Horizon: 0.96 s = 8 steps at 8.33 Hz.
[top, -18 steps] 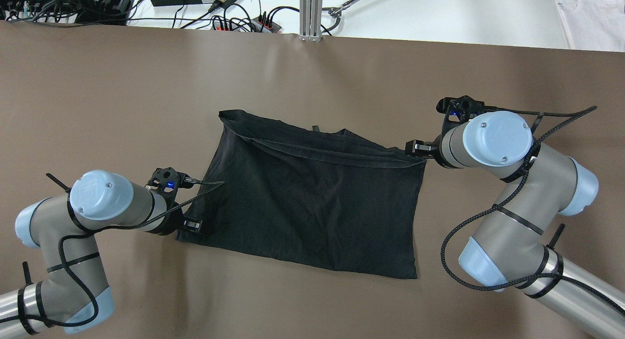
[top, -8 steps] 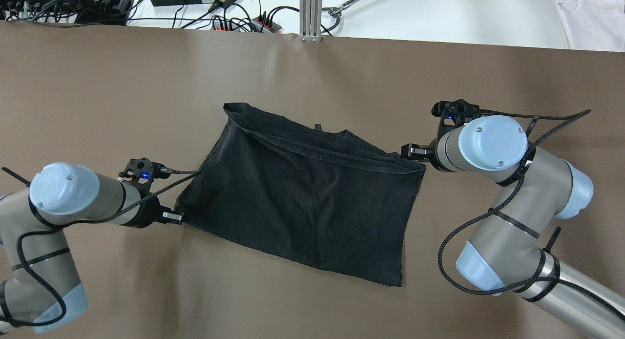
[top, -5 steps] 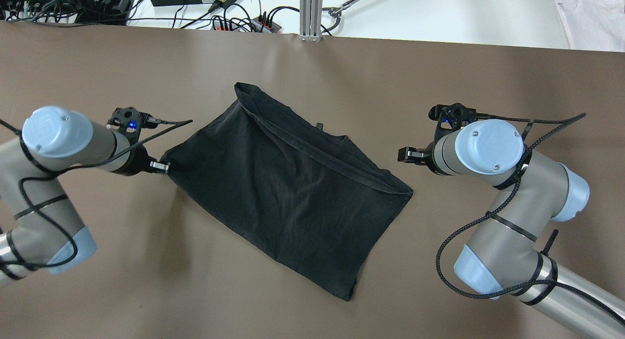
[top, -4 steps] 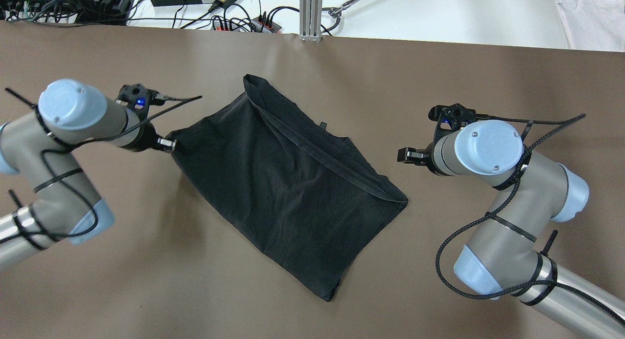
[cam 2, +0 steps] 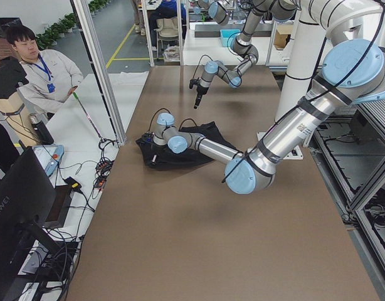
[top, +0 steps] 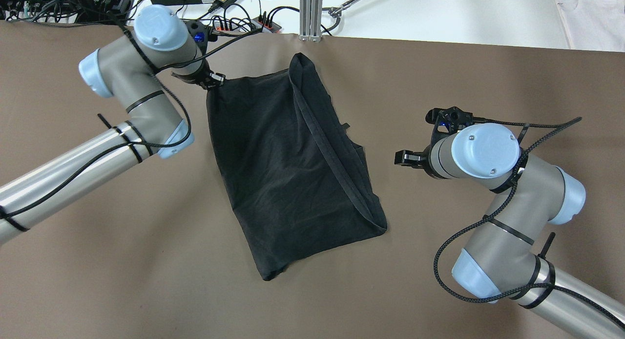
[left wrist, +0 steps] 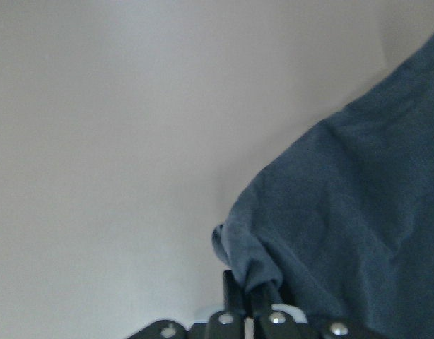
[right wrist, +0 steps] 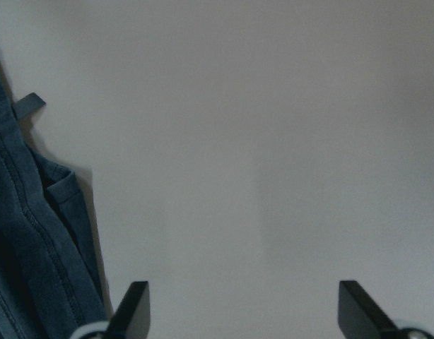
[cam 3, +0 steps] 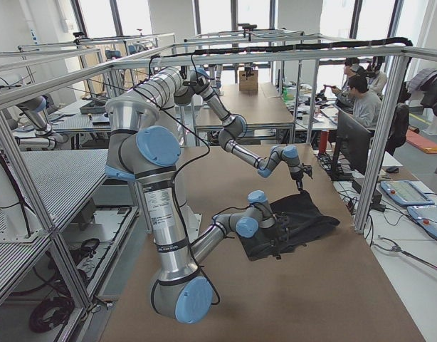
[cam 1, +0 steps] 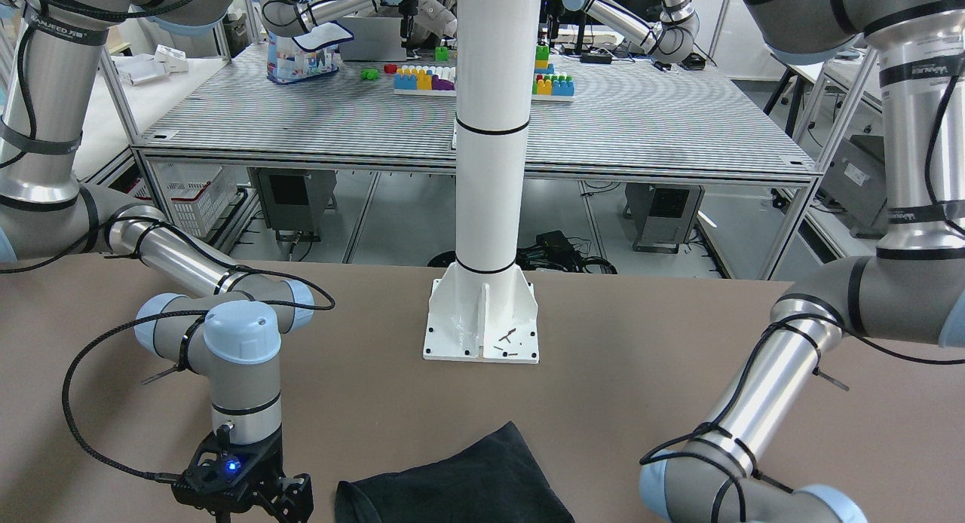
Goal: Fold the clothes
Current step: 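Grasp the folded corner with the left gripper and drag it farther from the robot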
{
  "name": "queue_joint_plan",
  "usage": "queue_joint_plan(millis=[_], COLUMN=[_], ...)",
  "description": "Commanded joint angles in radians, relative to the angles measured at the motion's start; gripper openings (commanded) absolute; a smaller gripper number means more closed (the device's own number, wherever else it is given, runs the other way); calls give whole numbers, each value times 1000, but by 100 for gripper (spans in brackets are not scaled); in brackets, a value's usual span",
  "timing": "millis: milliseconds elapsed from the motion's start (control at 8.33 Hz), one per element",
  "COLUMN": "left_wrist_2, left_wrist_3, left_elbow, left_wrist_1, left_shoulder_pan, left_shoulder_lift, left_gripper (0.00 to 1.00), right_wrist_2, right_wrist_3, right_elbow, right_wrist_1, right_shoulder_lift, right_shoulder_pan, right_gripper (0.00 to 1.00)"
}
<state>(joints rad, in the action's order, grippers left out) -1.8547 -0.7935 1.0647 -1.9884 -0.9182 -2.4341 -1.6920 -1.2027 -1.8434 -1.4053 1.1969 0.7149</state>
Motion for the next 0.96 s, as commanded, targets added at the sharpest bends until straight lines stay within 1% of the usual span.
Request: queue_joint_plan(millis=[0,240,360,480,721,841], left_wrist_2=[42,35,31,32,-18,-18], left_wrist_3=[11,43,78,82,83,83], left_elbow=[-375,-381,-379,-373,-324,-284], left_wrist_1=[-151,-155,-156,-182,-201,-201], left_shoulder_pan=[-4,-8,-19,-18,-30,-28], left_shoulder_lift=[-251,-261,-258,-244,-214,-183], left_gripper=[0,0,67,100,100,100], right_wrist_2=[0,0,0,2,18,37], right_wrist_3=[-6,-18,-18,-18,-90,-169], right_elbow=[-2,-2,0,1,3,9], right_wrist_1=[0,0,0,0,-3,31], right_shoulder_lift=[0,-3,-5,-5,-10,-11], right_shoulder_pan=[-3,-9,-17,-20,-44,-52], right_gripper=[94,94,94,94,94,92])
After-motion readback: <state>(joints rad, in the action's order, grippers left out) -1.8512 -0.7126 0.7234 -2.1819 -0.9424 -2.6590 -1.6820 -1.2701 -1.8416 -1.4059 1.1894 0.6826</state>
